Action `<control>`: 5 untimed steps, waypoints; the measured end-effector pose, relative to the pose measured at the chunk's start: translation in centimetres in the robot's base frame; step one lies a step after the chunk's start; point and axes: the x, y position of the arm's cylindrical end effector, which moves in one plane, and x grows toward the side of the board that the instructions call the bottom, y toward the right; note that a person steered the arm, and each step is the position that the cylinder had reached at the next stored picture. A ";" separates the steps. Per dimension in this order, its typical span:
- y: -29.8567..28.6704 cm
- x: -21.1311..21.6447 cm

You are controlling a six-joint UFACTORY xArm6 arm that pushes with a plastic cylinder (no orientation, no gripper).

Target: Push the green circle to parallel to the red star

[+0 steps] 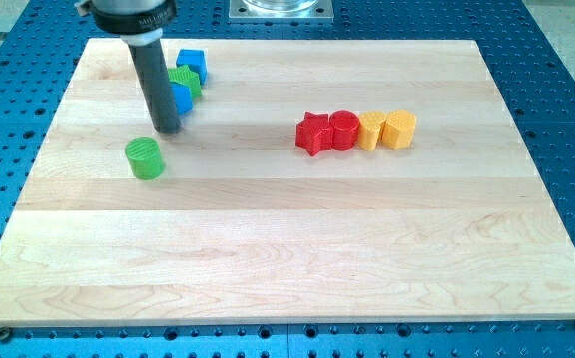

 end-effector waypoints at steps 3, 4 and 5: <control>2.4 3.4; 3.1 6.2; 1.4 6.2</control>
